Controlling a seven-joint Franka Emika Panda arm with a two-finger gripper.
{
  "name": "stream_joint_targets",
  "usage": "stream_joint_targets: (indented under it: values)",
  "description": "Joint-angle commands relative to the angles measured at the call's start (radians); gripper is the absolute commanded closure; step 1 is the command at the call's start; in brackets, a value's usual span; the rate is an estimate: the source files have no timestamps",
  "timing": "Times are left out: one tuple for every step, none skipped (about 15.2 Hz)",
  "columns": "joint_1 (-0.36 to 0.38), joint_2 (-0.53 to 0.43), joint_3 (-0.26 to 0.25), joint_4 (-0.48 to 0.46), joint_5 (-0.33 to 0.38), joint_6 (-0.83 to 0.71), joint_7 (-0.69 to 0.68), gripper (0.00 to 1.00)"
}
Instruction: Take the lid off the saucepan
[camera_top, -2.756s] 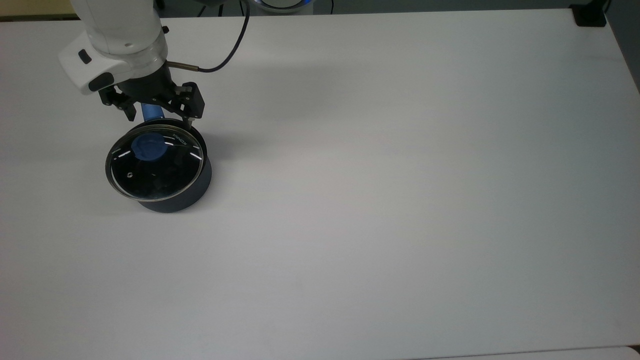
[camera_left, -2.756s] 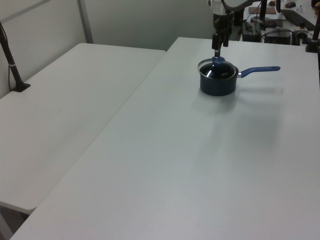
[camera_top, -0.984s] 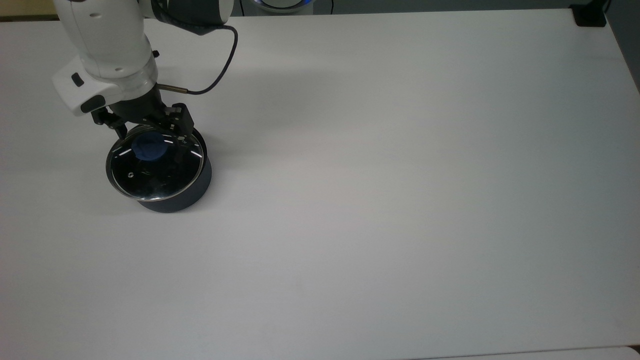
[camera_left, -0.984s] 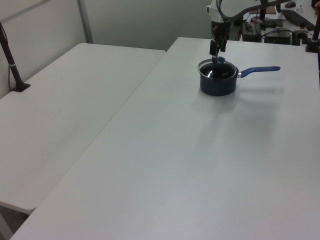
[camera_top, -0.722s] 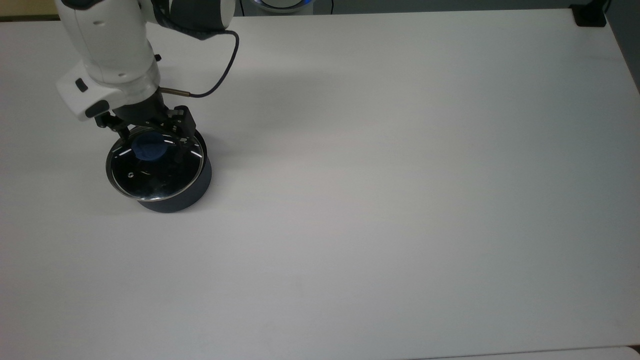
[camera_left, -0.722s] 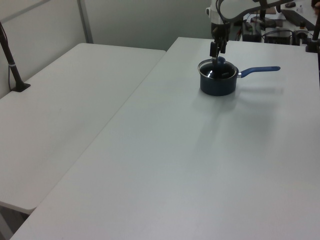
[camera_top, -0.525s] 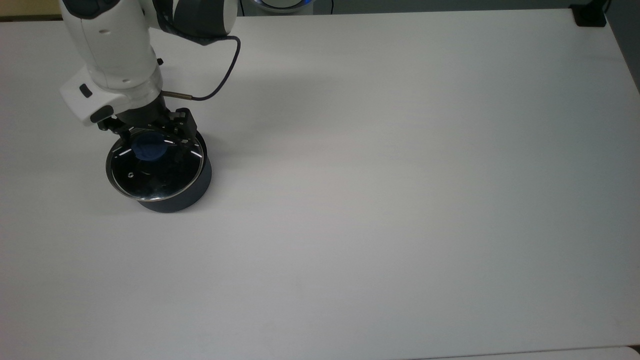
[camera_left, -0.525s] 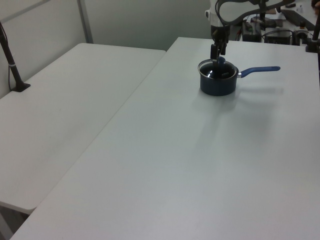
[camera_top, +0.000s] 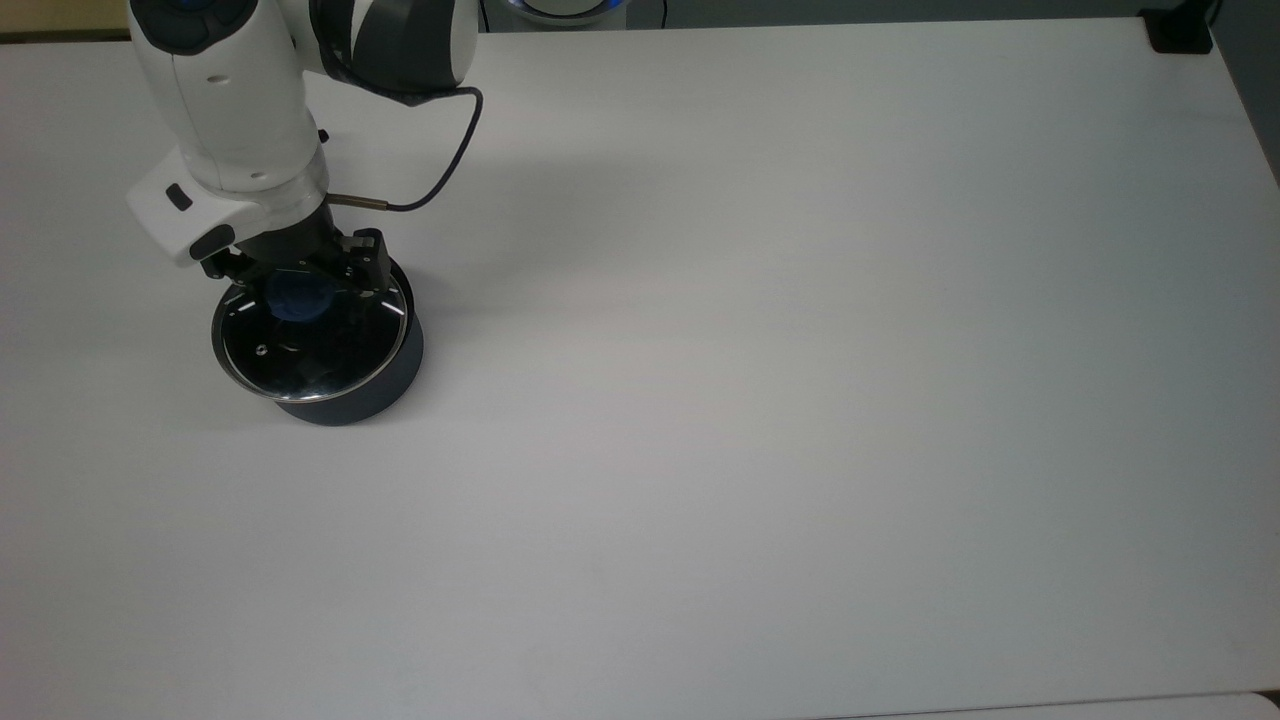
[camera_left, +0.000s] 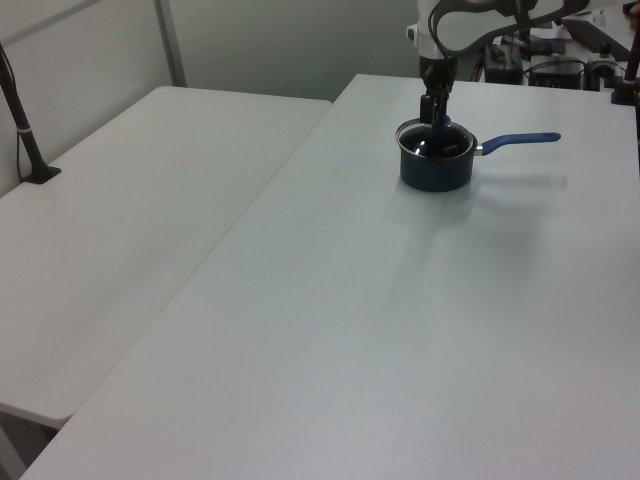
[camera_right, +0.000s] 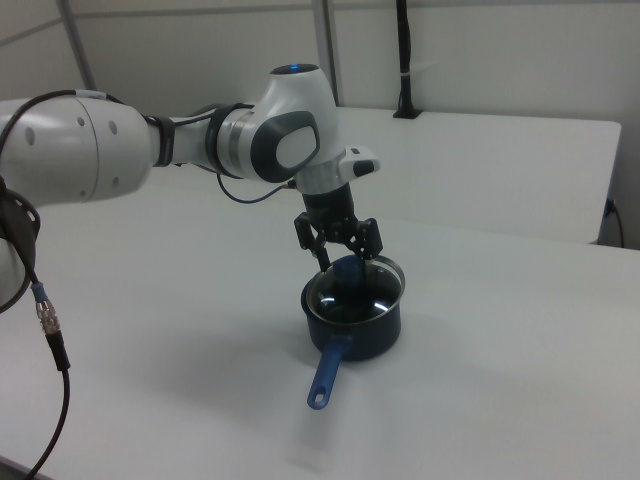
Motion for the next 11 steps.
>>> stream_joint_targets:
  values:
    - [0.009, -0.006, -0.004, -0.020, -0.037, 0.030, -0.017, 0.20]
    - [0.009, -0.006, -0.004, -0.019, -0.037, 0.030, -0.017, 0.28]
    - [0.009, -0.006, -0.004, -0.017, -0.036, 0.030, -0.017, 0.34]
    - [0.009, -0.006, -0.004, -0.016, -0.036, 0.030, -0.017, 0.38]
    - [0.008, -0.007, -0.006, -0.014, -0.036, 0.030, -0.017, 0.39]
    - [0.008, -0.007, -0.009, -0.014, -0.036, 0.030, -0.018, 0.40]
    - [0.008, -0.007, -0.011, -0.013, -0.036, 0.030, -0.018, 0.40]
    - [0.008, -0.007, -0.012, -0.013, -0.036, 0.029, -0.020, 0.43]
    - [0.008, -0.009, -0.012, -0.013, -0.036, 0.029, -0.021, 0.44]
    - [0.008, -0.010, -0.014, -0.011, -0.037, 0.027, -0.021, 0.45]
    - [0.008, -0.012, -0.015, -0.010, -0.037, 0.024, -0.023, 0.46]
